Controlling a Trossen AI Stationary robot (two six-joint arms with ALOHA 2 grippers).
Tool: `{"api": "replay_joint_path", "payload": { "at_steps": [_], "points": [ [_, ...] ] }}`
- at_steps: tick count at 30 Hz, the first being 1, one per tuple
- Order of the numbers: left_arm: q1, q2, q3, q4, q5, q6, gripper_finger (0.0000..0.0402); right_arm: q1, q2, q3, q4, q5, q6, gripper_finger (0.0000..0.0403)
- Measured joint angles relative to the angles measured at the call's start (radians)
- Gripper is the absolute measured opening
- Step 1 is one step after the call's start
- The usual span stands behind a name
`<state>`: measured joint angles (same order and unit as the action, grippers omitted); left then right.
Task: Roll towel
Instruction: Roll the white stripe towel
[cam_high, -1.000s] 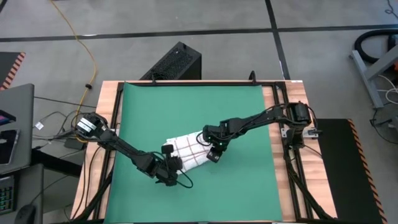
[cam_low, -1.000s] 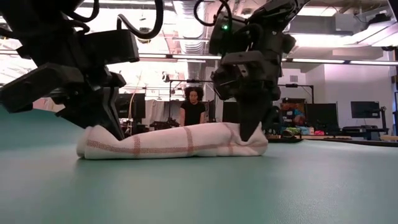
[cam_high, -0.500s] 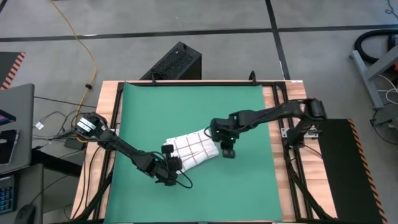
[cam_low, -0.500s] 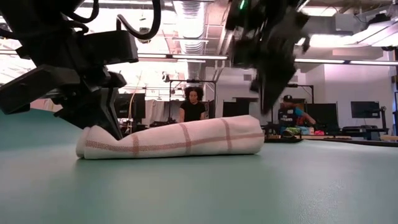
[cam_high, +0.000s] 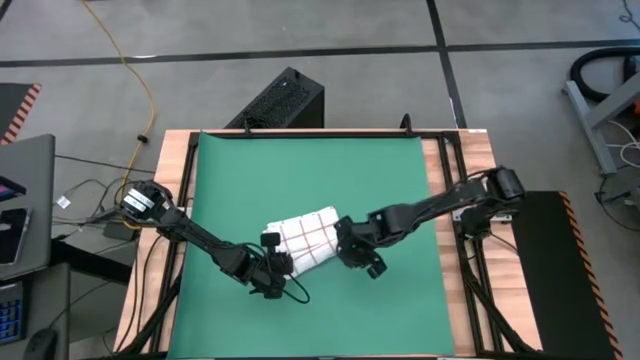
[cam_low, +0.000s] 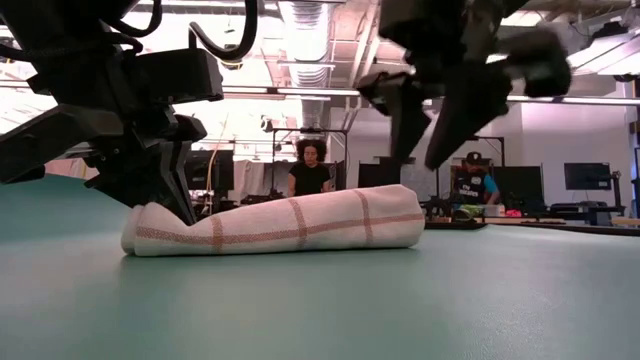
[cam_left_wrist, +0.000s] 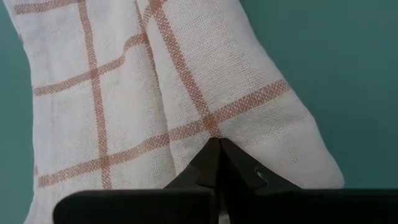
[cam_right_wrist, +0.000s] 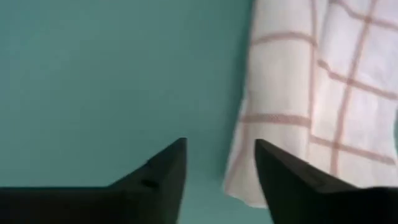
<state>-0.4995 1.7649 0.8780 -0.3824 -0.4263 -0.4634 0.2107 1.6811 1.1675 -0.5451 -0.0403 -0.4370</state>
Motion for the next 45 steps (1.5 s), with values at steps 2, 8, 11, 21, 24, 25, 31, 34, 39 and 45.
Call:
{"api": "replay_joint_path", "payload": {
  "at_steps": [2, 8, 11, 21, 24, 25, 31, 34, 39, 45],
  "points": [
    [0.000, 0.000, 0.000, 0.000, 0.002, 0.004, 0.0000, -0.004, 0.020, 0.000, 0.002, 0.049, 0.001, 0.0237],
    [0.000, 0.000, 0.000, 0.002, 0.002, 0.004, 0.0000, -0.032, 0.026, 0.002, 0.018, 0.115, -0.005, 0.0273],
    [0.004, 0.000, -0.001, 0.007, 0.003, 0.003, 0.0000, -0.052, 0.027, -0.013, 0.031, 0.112, -0.006, 0.0273],
    [0.028, 0.000, -0.001, 0.015, 0.021, 0.005, 0.0000, -0.064, 0.027, -0.095, 0.134, 0.098, 0.018, 0.0274],
    [0.033, 0.000, -0.001, 0.019, 0.027, 0.006, 0.0000, -0.054, 0.022, -0.095, 0.134, 0.173, 0.018, 0.0274],
    [0.034, 0.000, -0.001, 0.022, 0.030, 0.006, 0.0000, -0.051, 0.019, -0.095, 0.131, 0.206, 0.019, 0.0274],
    [0.034, 0.000, -0.002, 0.028, 0.030, 0.012, 0.0000, -0.018, -0.023, -0.093, 0.130, 0.194, 0.002, 0.0274],
    [0.034, 0.000, -0.002, 0.029, 0.030, 0.013, 0.0000, 0.023, -0.021, -0.093, 0.128, 0.156, -0.013, 0.0274],
    [0.035, 0.000, -0.003, 0.032, 0.030, 0.005, 0.0000, 0.044, 0.026, -0.094, 0.151, 0.190, -0.017, 0.0274],
    [0.035, 0.000, -0.003, 0.034, 0.030, -0.006, 0.0000, 0.007, 0.040, -0.094, 0.163, 0.201, -0.016, 0.0274]
  ]
}}
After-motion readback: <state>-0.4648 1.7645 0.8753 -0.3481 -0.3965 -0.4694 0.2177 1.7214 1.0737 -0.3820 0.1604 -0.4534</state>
